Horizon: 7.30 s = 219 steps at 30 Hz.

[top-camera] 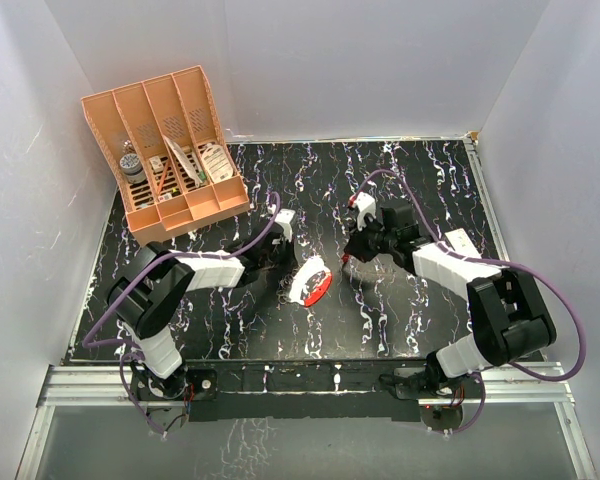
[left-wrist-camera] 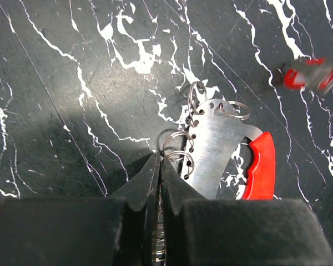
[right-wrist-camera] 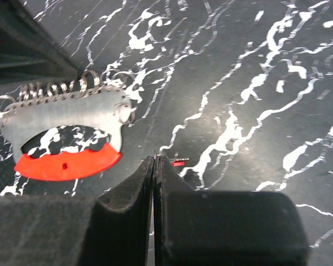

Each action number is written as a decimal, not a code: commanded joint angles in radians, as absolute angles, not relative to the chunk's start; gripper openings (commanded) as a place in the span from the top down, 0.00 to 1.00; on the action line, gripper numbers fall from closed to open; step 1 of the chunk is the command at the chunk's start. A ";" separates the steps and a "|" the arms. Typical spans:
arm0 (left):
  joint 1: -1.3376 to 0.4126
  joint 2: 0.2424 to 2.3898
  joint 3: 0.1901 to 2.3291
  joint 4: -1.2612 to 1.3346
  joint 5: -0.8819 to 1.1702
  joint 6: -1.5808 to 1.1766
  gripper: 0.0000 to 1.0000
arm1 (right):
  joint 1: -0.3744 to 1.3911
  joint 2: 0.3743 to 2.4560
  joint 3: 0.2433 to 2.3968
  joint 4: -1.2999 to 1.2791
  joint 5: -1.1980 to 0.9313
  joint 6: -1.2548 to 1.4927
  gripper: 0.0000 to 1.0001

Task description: Put the keys on the keyring

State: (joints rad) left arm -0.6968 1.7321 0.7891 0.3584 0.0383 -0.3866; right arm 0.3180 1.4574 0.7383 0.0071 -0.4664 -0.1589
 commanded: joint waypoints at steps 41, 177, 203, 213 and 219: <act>-0.687 1.720 0.858 0.349 0.114 -0.379 0.68 | 0.565 1.571 0.802 0.148 -0.321 -0.067 1.00; -0.758 1.780 0.860 0.266 -0.004 -0.332 0.67 | 0.531 1.653 0.913 0.035 -0.283 -0.049 1.00; -0.776 1.822 0.828 0.274 -0.098 -0.339 0.66 | 0.531 1.645 0.902 0.043 -0.290 -0.043 1.00; -0.783 1.807 0.754 0.341 -0.167 -0.365 0.66 | 0.531 1.652 0.888 0.083 -0.290 -0.013 1.00; -0.787 1.807 0.720 0.373 -0.199 -0.372 0.65 | 0.531 1.642 0.863 0.112 -0.285 -0.001 1.00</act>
